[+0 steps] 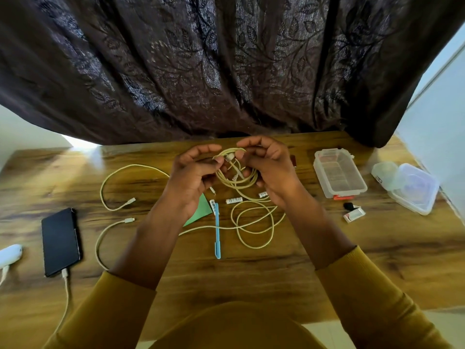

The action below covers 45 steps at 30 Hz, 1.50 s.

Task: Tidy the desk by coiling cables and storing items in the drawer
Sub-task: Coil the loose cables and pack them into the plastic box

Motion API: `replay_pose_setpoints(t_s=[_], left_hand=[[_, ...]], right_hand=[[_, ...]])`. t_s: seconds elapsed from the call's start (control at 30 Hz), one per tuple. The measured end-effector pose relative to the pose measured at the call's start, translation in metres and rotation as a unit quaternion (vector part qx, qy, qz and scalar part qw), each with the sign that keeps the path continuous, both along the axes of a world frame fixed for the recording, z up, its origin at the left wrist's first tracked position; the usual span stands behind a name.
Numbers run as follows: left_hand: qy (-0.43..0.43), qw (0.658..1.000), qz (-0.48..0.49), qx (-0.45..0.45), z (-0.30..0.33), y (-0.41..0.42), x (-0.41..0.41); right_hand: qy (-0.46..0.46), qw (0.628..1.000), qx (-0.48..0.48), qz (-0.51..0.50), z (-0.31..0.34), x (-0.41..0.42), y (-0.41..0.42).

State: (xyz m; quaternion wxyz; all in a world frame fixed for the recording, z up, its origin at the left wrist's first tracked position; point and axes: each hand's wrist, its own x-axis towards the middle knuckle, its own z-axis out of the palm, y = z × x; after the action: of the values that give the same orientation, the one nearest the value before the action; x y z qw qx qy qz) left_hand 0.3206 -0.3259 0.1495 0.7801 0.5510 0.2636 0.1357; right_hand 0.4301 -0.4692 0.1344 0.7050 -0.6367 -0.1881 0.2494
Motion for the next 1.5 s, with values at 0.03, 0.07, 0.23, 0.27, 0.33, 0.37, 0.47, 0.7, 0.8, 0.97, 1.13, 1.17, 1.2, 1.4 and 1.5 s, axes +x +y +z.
replay_pose_setpoints(t_s=[0.03, 0.07, 0.23, 0.27, 0.33, 0.37, 0.47, 0.7, 0.8, 0.97, 1.13, 1.17, 1.2, 1.4, 1.5], left_hand=[[0.0, 1.0, -0.005, -0.014, 0.001, 0.0, 0.0], [0.001, 1.0, -0.011, -0.028, 0.001, 0.0, 0.0], [0.003, 0.996, -0.038, -0.08, 0.0, 0.0, -0.003], [0.005, 0.996, -0.041, -0.077, -0.001, 0.0, -0.003], [0.016, 0.997, -0.041, -0.06, -0.002, 0.0, -0.004], [0.024, 0.998, -0.04, -0.043, -0.003, 0.0, -0.004], [0.051, 0.998, -0.031, 0.029, -0.003, 0.0, -0.004], [0.078, 0.995, -0.018, 0.064, 0.003, -0.002, -0.001], [0.069, 0.997, -0.016, -0.032, 0.004, -0.001, 0.001], [0.04, 0.99, -0.047, -0.124, 0.0, 0.003, 0.0], [0.021, 0.994, -0.072, -0.077, -0.001, 0.0, -0.004], [0.025, 0.997, -0.068, -0.035, -0.002, -0.001, -0.004], [0.032, 0.998, -0.057, 0.019, -0.003, -0.002, -0.005], [0.049, 0.973, -0.003, 0.225, -0.007, -0.002, -0.003], [0.06, 0.975, -0.026, 0.213, -0.007, -0.001, -0.002]], right_hand=[[0.003, 1.0, 0.005, 0.002, 0.0, 0.0, 0.0], [0.002, 1.0, 0.008, 0.004, -0.001, -0.001, 0.0], [0.004, 1.0, 0.011, 0.007, -0.006, -0.002, -0.001], [0.007, 1.0, 0.009, 0.011, -0.007, -0.002, -0.001], [0.025, 0.999, 0.012, 0.024, -0.008, -0.001, -0.002], [0.038, 0.999, 0.014, 0.03, -0.008, -0.001, -0.003], [0.054, 0.998, 0.0, 0.024, -0.012, -0.001, -0.003], [0.017, 1.0, -0.017, 0.007, -0.016, -0.001, -0.001], [0.008, 1.0, -0.016, -0.002, -0.017, -0.001, 0.0], [0.018, 1.0, -0.003, -0.014, -0.024, 0.001, 0.0], [-0.002, 1.0, -0.012, -0.02, -0.026, 0.002, -0.001], [-0.01, 1.0, -0.013, -0.025, -0.027, 0.002, -0.001], [-0.02, 0.999, -0.015, -0.029, -0.027, 0.003, -0.001], [-0.076, 0.997, -0.017, -0.022, -0.026, 0.001, 0.0], [-0.073, 0.997, -0.011, -0.026, -0.025, 0.002, 0.001]])
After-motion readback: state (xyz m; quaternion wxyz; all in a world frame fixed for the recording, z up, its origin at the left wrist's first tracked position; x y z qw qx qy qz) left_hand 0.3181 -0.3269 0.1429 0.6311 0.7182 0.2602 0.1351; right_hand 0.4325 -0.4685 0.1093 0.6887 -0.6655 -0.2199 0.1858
